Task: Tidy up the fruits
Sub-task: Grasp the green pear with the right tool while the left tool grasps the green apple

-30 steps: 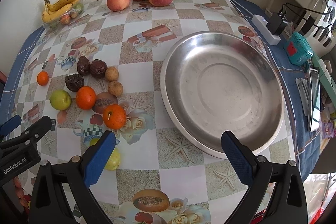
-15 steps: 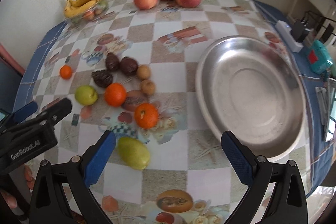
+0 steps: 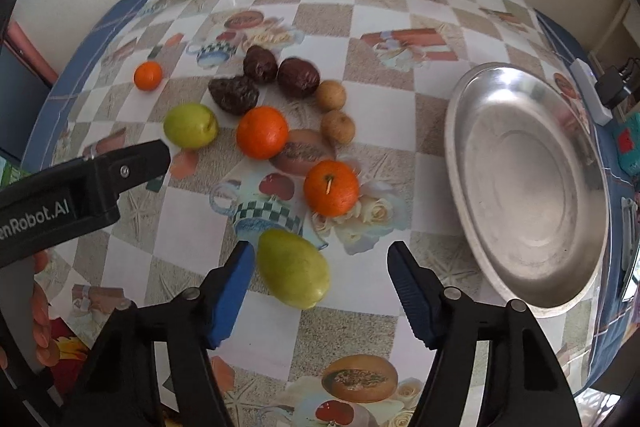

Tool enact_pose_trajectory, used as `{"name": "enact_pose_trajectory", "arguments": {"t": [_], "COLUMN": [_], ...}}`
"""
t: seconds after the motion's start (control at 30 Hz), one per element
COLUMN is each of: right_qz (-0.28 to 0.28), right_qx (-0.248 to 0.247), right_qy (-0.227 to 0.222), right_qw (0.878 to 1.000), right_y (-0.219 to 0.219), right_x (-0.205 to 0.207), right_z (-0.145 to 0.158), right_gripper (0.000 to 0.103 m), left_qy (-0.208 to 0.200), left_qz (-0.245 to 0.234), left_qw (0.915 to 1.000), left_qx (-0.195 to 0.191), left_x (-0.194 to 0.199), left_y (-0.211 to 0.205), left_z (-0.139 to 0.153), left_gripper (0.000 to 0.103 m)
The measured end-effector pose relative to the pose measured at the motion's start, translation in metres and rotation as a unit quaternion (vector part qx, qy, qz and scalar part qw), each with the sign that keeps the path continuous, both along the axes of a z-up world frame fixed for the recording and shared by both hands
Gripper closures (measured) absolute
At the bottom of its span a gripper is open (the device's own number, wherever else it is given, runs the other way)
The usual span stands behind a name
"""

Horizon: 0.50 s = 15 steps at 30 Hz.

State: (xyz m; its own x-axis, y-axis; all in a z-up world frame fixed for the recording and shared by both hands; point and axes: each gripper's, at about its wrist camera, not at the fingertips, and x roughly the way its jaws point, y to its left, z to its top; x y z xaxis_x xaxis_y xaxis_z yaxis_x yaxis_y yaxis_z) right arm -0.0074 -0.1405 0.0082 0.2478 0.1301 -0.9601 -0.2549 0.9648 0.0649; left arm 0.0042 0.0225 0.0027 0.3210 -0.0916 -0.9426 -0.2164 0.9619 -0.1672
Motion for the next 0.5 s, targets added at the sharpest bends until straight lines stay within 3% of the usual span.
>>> {"name": "enact_pose_trajectory", "arguments": {"t": [0.2, 0.33, 0.5], "right_qz": [0.031, 0.045, 0.045], "right_qx": [-0.023, -0.041, -0.043], "right_qy": [0.022, 0.032, 0.029], "right_qw": [0.999, 0.998, 0.998], "right_y": [0.017, 0.025, 0.027], "right_x": [-0.004, -0.005, -0.006], "right_z": [-0.016, -0.024, -0.026], "right_gripper": [0.033, 0.050, 0.057], "left_qy": [0.023, 0.039, 0.043], "left_qz": [0.005, 0.019, 0.026], "left_qw": [0.9997, 0.9989, 0.9985], "left_qx": [-0.003, -0.017, -0.023], "left_x": [0.001, 0.000, -0.001], "left_y": [0.001, 0.007, 0.010], "left_z": [-0.010, -0.017, -0.018], "left_gripper": [0.001, 0.001, 0.001]}}
